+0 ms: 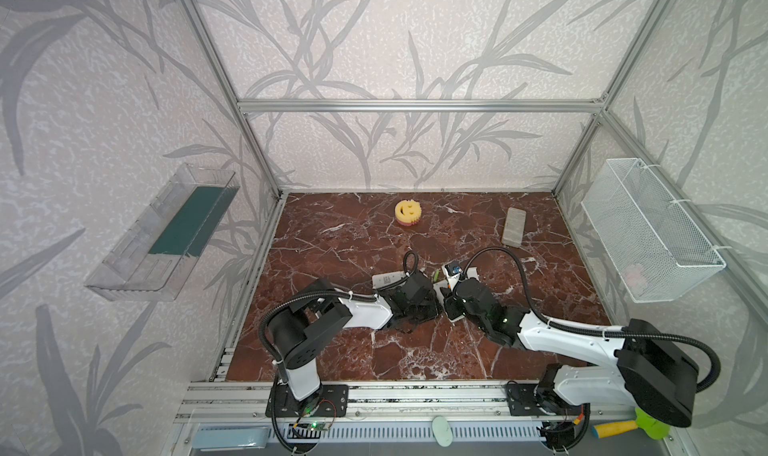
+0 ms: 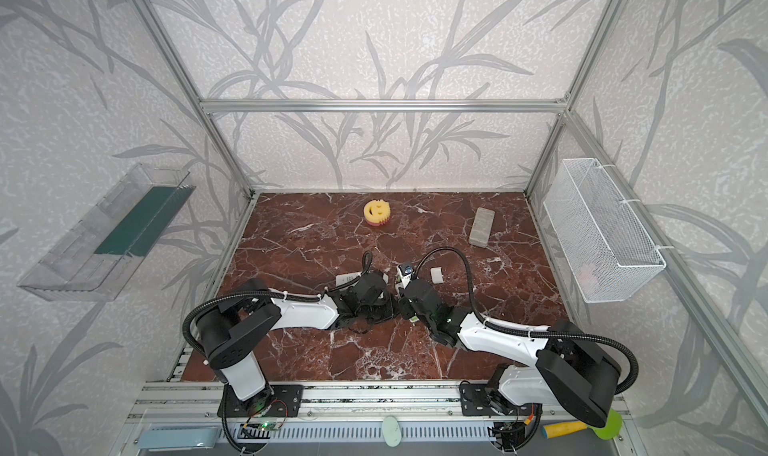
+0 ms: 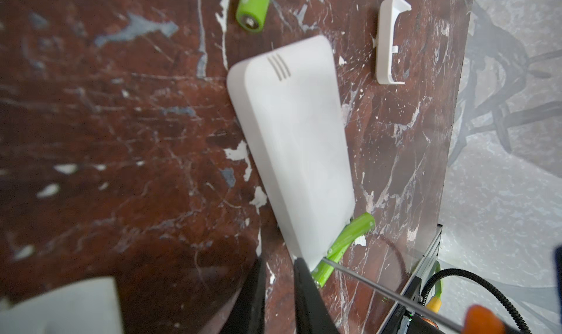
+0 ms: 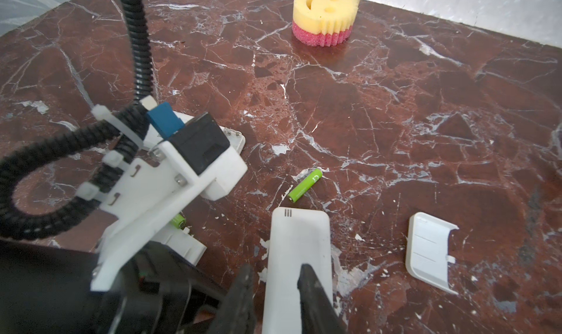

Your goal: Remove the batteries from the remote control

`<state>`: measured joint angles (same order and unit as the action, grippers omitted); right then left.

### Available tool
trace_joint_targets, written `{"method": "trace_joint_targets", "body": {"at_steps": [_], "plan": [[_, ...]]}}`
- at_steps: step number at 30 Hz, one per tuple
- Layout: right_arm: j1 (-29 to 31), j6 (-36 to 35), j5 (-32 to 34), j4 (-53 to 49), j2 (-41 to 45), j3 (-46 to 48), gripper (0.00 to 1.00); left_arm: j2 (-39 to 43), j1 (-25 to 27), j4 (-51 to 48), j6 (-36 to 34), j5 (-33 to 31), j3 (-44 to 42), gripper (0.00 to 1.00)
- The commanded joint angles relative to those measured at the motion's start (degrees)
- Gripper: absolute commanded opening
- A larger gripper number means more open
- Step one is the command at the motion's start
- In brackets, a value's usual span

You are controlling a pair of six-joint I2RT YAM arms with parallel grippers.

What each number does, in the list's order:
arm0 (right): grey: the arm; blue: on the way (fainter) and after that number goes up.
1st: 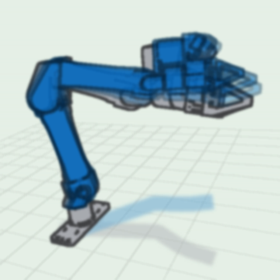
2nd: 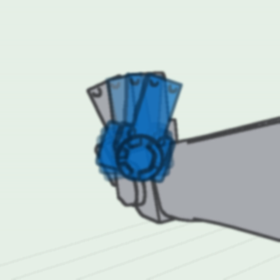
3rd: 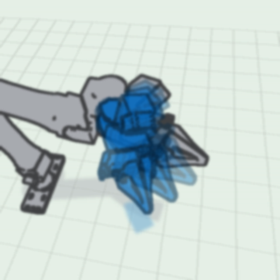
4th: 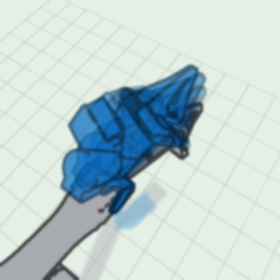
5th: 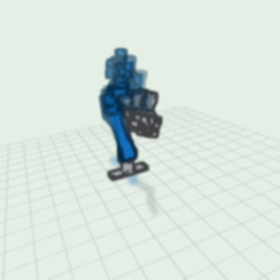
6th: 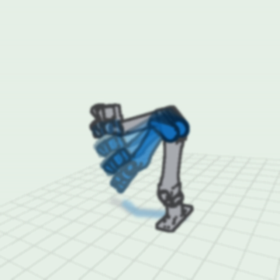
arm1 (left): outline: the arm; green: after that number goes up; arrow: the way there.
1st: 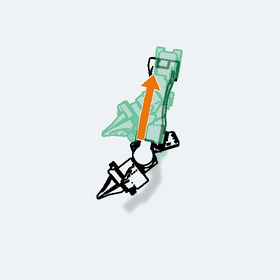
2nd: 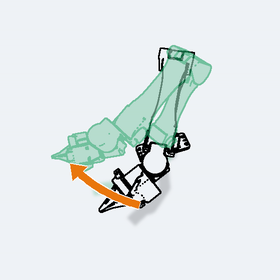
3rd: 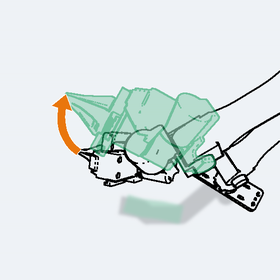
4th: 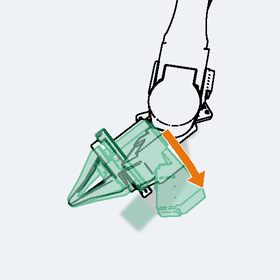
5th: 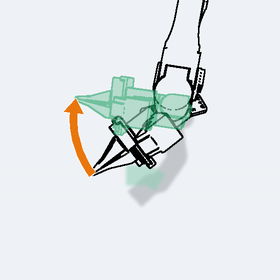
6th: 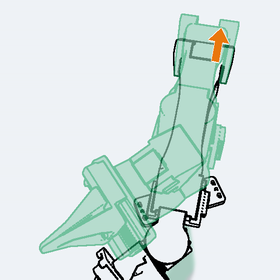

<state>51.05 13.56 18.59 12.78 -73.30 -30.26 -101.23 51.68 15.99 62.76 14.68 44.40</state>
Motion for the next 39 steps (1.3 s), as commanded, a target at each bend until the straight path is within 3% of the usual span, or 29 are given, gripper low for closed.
{"method": "trace_joint_targets", "body": {"at_steps": [1, 26, 39], "plan": [[0.33, -1.87, 3.49, -1.12, 2.34, -0.94, 0.0, 0.35, -0.18, 0.8, 0.17, -0.22, -0.04, 0.21], [-0.74, -3.19, 7.43, -0.74, 4.33, 0.38, 0.0, 1.16, -0.18, 0.81, 0.17, -0.61, -0.72, 0.21], [-4.86, -2.78, 3.11, 0.74, 3.77, -1.35, 0.0, 1.96, -0.18, -0.66, -0.95, -0.7, 0.1, 0.21]]}}
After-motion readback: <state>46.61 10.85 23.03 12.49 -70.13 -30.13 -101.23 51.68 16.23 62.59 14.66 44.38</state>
